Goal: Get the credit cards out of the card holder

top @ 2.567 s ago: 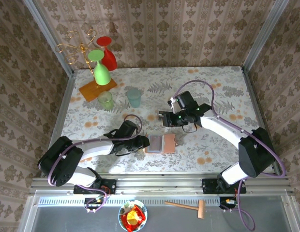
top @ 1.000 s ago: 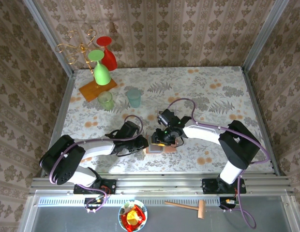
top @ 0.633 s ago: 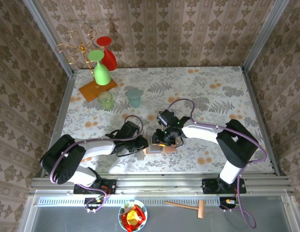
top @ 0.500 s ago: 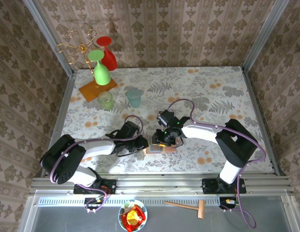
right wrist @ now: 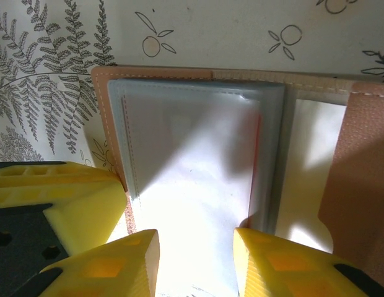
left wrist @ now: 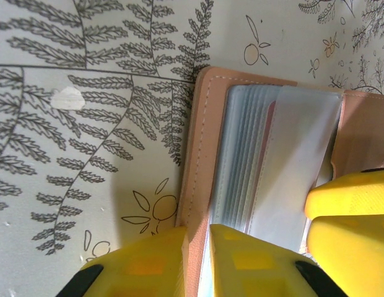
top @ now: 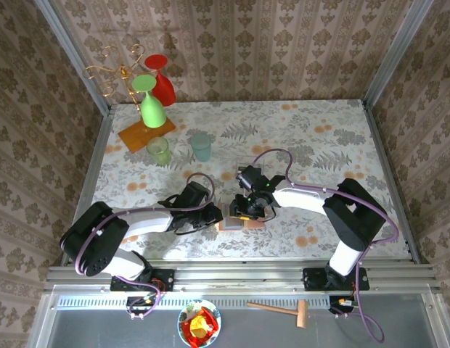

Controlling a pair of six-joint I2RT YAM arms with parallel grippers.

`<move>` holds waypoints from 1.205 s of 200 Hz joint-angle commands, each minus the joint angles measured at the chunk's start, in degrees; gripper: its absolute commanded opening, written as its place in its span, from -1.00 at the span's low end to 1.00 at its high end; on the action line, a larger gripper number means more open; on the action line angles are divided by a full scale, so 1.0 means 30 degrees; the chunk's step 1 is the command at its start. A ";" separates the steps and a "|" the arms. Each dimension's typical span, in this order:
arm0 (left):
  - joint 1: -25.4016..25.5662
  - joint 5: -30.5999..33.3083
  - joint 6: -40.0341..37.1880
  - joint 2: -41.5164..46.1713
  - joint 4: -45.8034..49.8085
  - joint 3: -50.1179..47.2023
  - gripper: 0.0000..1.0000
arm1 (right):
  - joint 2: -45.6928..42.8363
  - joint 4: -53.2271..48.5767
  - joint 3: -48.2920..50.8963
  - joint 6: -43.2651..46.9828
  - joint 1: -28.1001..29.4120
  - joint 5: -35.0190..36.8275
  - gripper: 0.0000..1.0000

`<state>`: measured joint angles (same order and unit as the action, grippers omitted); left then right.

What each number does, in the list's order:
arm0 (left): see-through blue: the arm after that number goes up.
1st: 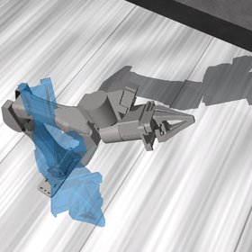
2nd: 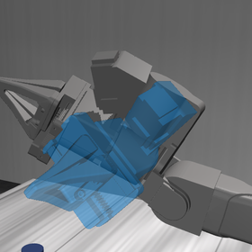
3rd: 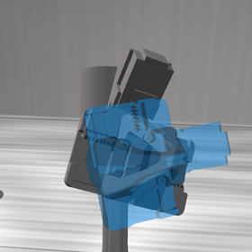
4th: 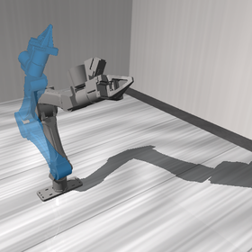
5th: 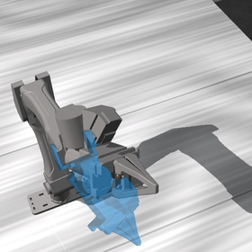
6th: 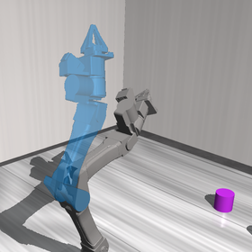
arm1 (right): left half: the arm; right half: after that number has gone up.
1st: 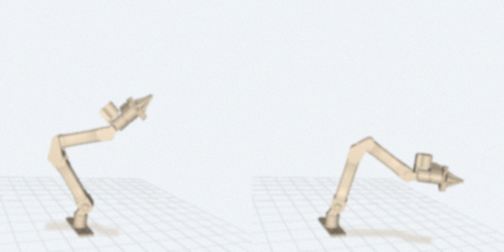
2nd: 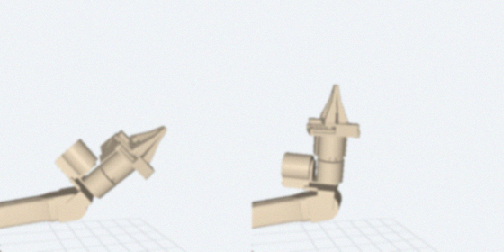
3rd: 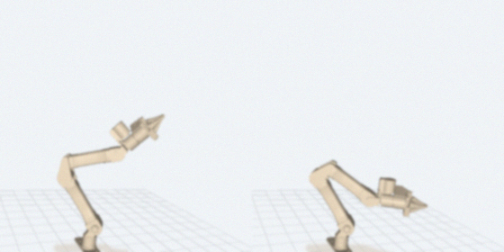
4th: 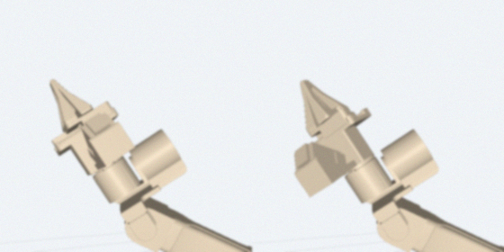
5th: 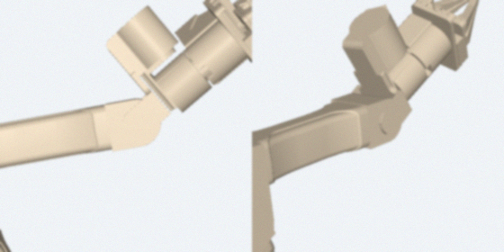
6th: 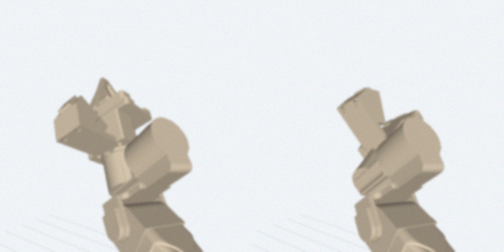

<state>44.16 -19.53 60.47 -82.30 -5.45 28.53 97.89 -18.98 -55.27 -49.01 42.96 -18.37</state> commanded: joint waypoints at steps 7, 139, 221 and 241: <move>-0.0101 -0.0053 0.0025 -0.0280 0.0731 -0.0109 -0.63 | -0.0138 -0.0248 0.0451 0.0258 -0.0177 0.0381 -0.23; -0.0372 -0.0112 -0.0419 0.0262 0.1784 0.0492 -0.63 | -0.0620 0.1228 0.1479 -0.0054 -0.0829 -0.0845 -0.24; -0.0538 -0.1019 -0.0418 0.1771 0.2246 0.2210 -0.42 | -0.0871 0.3901 0.3080 -0.0994 -0.1572 -0.2369 -0.25; -0.0539 -0.1498 -0.0023 0.1500 0.1291 0.2324 -0.32 | -0.0940 0.4088 0.3242 -0.1037 -0.1663 -0.2515 -0.25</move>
<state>42.65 -21.43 59.77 -77.97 0.40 34.17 96.05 -8.67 -46.87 -50.85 38.41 -24.53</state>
